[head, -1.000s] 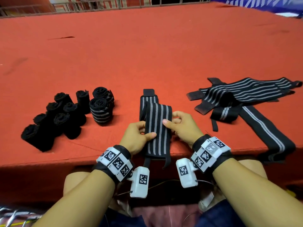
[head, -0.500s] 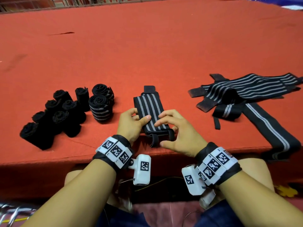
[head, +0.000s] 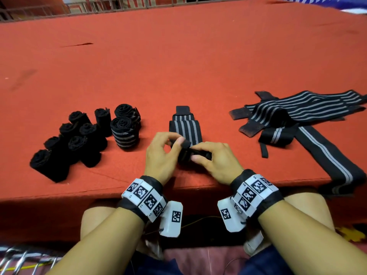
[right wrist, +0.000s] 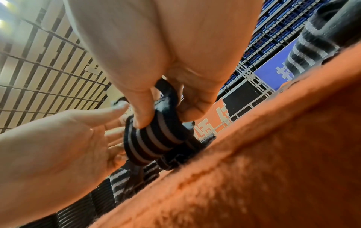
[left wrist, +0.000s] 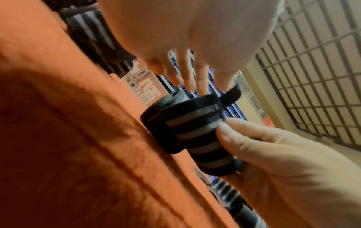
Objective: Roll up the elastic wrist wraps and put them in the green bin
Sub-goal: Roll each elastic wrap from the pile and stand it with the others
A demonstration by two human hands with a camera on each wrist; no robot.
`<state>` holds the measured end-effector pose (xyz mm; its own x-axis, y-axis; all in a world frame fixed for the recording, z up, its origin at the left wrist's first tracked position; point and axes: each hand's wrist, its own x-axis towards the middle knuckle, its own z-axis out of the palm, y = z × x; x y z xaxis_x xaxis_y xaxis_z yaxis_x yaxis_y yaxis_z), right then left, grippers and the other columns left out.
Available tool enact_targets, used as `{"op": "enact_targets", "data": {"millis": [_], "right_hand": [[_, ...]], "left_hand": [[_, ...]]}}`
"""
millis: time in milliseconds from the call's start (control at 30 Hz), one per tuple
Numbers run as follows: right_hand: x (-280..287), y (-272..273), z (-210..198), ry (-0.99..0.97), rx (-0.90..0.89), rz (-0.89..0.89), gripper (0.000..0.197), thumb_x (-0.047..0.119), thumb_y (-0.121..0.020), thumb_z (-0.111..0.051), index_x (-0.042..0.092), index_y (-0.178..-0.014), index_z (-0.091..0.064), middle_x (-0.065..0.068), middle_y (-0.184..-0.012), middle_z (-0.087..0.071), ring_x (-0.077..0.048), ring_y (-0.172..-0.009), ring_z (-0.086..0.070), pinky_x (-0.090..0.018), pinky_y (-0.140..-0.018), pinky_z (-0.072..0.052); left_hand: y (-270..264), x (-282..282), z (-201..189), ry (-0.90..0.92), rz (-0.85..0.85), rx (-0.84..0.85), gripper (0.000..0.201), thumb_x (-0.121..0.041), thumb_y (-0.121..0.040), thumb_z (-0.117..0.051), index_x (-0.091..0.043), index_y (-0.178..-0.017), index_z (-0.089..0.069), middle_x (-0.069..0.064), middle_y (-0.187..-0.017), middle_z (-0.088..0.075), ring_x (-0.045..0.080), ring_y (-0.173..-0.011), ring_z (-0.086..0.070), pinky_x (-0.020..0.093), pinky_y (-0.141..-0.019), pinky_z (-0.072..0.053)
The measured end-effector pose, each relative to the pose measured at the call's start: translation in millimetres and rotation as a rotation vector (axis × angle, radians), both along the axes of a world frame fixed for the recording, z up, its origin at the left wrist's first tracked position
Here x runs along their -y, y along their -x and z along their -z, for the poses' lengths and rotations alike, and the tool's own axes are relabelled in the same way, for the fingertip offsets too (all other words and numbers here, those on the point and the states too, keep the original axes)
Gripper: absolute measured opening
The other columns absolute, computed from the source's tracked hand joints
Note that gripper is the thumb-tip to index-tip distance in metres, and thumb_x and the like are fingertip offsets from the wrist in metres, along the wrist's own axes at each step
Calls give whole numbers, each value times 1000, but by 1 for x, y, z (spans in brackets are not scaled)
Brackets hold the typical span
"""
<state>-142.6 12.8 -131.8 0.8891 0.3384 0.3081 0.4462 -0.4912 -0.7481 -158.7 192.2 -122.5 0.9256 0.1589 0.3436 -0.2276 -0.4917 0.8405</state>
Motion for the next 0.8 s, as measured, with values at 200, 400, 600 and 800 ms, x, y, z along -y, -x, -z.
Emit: {"op": "enact_targets", "data": {"millis": [200, 400, 600, 800], "right_hand": [[1, 2, -4, -160, -107, -2, 44, 15, -84, -80, 21, -123, -61, 7, -87, -72, -8, -87, -69, -20, -83, -49], [2, 6, -2, -304, 10, -69, 58, 2, -72, -86, 21, -121, -61, 2, -122, -56, -16, -106, -65, -22, -84, -54], [-1, 4, -4, -199, 108, -56, 34, 8, -77, -85, 16, -108, -75, 7, -113, -65, -9, -102, -64, -19, -78, -53], [-1, 0, -5, -165, 115, -12, 23, 15, -84, -80, 19, -106, -77, 15, -96, -72, 6, -88, -62, -8, -80, -41]], "left_hand": [[7, 5, 2, 111, 147, -117, 6, -38, -82, -70, -37, -88, -68, 0, -82, -72, 16, -76, -67, 50, -78, -55], [8, 2, -6, 308, 64, -174, 22, -17, -89, -74, -28, -102, -60, 25, -80, -72, 42, -74, -72, 57, -66, -56], [8, 3, -19, 357, 38, -183, 27, -7, -92, -68, -25, -111, -59, 26, -76, -72, 46, -67, -69, 60, -65, -56], [12, 2, -24, 237, 78, -147, 15, -27, -87, -74, -30, -101, -70, 1, -98, -73, 14, -80, -67, 46, -81, -57]]}}
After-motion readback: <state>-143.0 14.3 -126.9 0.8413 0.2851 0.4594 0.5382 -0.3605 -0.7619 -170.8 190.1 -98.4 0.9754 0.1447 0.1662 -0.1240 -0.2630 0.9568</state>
